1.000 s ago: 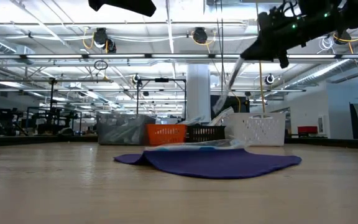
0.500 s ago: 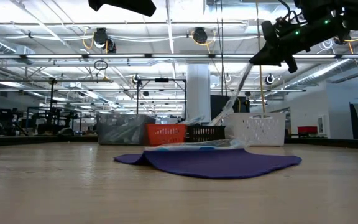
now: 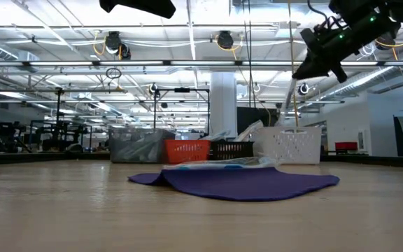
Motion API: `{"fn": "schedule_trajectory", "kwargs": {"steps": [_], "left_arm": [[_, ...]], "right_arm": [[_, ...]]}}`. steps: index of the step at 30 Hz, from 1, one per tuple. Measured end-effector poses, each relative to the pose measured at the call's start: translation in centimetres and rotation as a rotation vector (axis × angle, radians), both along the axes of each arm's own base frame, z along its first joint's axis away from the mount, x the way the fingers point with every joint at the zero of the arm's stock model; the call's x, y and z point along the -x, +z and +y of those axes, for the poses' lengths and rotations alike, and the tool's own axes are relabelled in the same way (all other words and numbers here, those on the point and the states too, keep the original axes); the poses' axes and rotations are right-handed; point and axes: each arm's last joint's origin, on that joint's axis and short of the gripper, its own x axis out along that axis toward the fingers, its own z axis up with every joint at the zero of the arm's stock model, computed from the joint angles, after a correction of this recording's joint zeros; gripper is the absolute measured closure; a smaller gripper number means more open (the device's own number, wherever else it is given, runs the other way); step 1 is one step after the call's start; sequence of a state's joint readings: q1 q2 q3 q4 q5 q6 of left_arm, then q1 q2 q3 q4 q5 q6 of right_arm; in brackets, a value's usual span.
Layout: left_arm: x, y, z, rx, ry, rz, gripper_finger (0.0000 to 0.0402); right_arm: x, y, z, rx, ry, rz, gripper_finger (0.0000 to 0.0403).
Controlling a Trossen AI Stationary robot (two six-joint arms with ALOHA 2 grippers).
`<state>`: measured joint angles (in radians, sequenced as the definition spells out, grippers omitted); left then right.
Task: Pick & Place Toothbrushes
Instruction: Put the purple toothbrush into the white bin
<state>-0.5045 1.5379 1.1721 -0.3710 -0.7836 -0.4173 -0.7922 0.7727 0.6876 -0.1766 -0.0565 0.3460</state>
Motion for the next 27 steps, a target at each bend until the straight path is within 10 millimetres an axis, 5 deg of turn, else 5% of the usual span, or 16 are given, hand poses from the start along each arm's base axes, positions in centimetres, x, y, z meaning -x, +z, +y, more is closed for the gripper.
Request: {"fn": "schedule_trajectory", "kwargs": {"steps": [16,27], "left_arm": [[0.0,0.0,0.0,-0.002,-0.001,0.001,0.0364],[0.0,0.0,0.0,0.007,0.004,-0.003,0.0364]], "right_arm": [[0.2,-2.6,-0.9,-0.195,0.001,0.157,0.0386],[-0.5,-3.0,-1.7,-0.134,0.034,0.202,0.0298]]}}
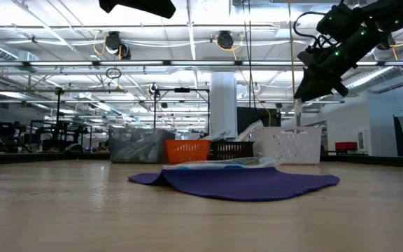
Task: Pick & Place Toothbrushes
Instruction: Put the purple toothbrush into the white bin, then put the blue toothbrush into the orange bin
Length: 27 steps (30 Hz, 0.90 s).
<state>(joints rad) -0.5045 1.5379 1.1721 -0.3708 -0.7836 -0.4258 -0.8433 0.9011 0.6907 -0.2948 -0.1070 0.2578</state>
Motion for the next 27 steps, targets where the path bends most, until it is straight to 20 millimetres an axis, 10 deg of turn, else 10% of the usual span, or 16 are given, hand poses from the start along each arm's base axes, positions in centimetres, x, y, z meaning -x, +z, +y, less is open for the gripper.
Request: {"fn": "schedule_trajectory", "kwargs": {"steps": [15,27], "left_arm": [[0.00,-0.01,0.00,0.004,0.003,-0.002,0.0364],[-0.88,-0.86,-0.09,0.068,0.014,-0.012,0.0364]], "right_arm": [[-0.07,0.45,-0.16,0.070,0.001,-0.002,0.0148],[-0.66,0.41,0.45,0.039,0.072,-0.028,0.0133]]}}
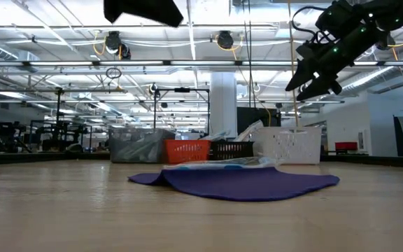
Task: Pick & Place Toothbrushes
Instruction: Put the blue toothbrush into the orange bin
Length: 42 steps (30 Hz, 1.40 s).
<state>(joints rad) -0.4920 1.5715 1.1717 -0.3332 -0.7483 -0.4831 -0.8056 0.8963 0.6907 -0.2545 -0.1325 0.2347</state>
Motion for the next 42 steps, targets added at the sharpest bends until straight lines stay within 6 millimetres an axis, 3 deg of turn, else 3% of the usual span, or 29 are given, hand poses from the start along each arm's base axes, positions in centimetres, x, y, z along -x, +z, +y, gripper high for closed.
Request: {"fn": "schedule_trajectory", "kwargs": {"steps": [11,15,27,42], "left_arm": [[-4.2,-4.7,1.1,0.078,-0.103,0.095,0.0364],[-4.9,-5.4,2.4,0.097,-0.122,0.131,0.0352],[-6.3,-7.4,5.3,0.173,-0.108,0.209,0.0241],[-7.7,-12.5,6.6,0.157,-0.057,0.337,0.0233]], "right_arm": [[-1.7,-0.6,2.2,-0.056,0.170,-0.018,0.0137],[-2.1,-1.4,2.9,-0.071,0.206,-0.002,0.0139],[-2.8,-3.4,4.1,-0.057,0.264,-0.066,0.0140],[-3.2,-4.2,4.8,-0.046,0.302,-0.104,0.0140]]}}
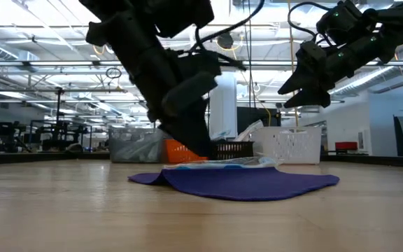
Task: Pick & Place Toothbrushes
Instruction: Put the blue toothbrush into the orange bin
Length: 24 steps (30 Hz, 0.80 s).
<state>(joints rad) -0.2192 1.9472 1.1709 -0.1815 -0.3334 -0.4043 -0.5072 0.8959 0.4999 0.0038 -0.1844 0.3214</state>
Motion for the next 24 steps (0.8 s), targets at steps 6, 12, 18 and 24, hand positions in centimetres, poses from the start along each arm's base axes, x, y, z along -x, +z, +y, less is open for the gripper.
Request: {"fn": "schedule_trajectory", "kwargs": {"steps": [6,12,18,24], "left_arm": [[-0.2,-0.7,0.2,-0.011,0.007,0.008,0.0233],[-0.3,-1.0,0.2,0.001,0.023,0.009,0.0237],[-0.2,-1.1,0.2,0.002,0.025,0.014,0.0293],[-0.1,-1.1,0.2,0.002,0.027,0.023,0.0365]], "right_arm": [[-0.1,0.1,0.0,0.009,0.000,-0.015,0.0140],[-0.1,0.2,-0.1,0.012,-0.001,-0.021,0.0140],[-0.1,0.2,-0.1,0.011,0.000,-0.020,0.0140],[-0.1,0.2,-0.1,0.011,-0.001,-0.020,0.0140]]}}
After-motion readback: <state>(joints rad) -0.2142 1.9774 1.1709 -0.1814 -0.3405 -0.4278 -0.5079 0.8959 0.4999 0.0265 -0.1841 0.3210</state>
